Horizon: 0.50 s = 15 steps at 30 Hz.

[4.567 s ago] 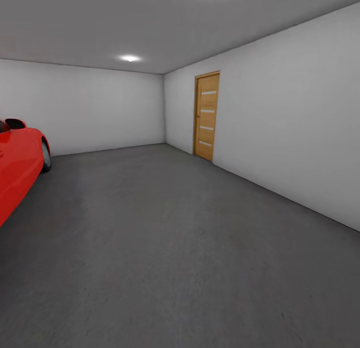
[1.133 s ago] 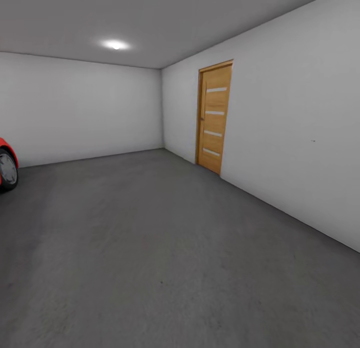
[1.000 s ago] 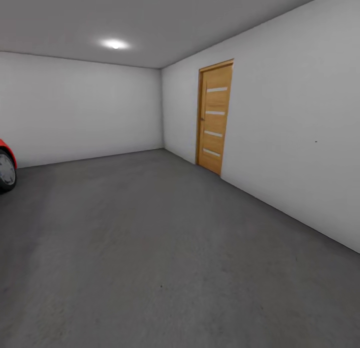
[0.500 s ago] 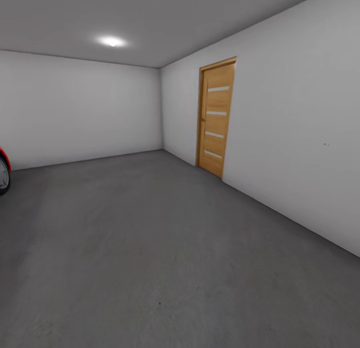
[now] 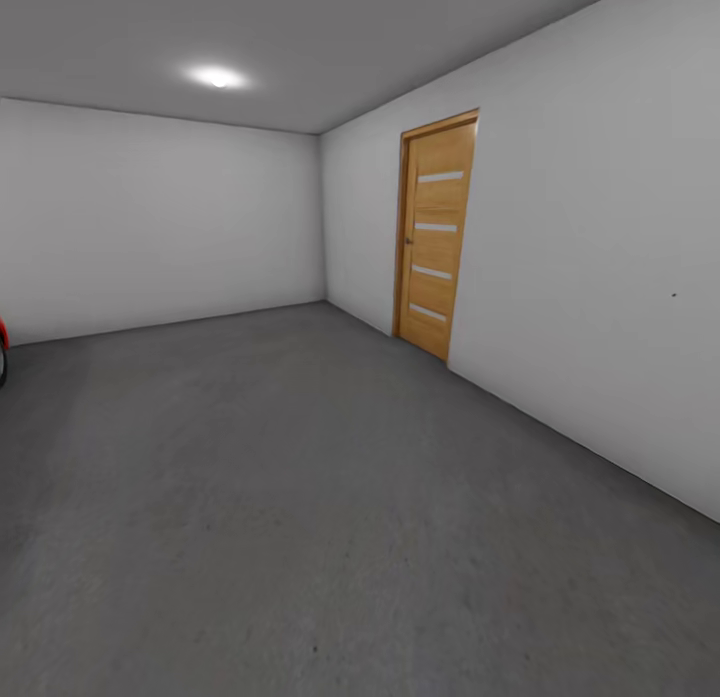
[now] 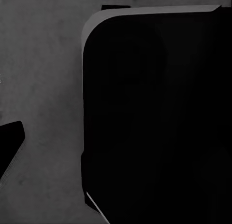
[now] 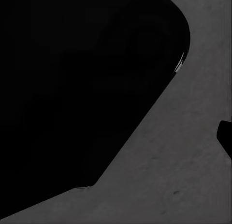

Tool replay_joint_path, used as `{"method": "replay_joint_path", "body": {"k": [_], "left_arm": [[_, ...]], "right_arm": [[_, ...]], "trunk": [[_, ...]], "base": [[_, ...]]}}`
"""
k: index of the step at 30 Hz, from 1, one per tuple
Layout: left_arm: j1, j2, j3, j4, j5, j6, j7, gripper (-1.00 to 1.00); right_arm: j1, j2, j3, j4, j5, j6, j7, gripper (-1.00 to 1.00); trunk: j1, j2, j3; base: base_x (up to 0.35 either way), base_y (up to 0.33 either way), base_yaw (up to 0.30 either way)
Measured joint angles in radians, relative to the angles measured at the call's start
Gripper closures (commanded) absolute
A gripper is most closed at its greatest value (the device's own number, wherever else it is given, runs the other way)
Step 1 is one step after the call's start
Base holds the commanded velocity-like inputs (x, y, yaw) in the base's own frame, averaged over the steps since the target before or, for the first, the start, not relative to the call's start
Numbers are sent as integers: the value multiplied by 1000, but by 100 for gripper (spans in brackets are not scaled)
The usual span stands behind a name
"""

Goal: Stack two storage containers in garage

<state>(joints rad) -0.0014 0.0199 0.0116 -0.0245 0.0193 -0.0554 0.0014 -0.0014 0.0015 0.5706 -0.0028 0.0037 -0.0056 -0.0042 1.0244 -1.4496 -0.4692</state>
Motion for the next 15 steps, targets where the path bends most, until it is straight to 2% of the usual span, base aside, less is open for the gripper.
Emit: {"method": "replay_joint_path", "body": {"k": [15], "left_arm": [[0,0,0,0,0,0,0,-100]], "right_arm": [[0,0,0,0,0,0,0,-100]], "trunk": [[0,0,0]], "base": [[324,0,0]]}}
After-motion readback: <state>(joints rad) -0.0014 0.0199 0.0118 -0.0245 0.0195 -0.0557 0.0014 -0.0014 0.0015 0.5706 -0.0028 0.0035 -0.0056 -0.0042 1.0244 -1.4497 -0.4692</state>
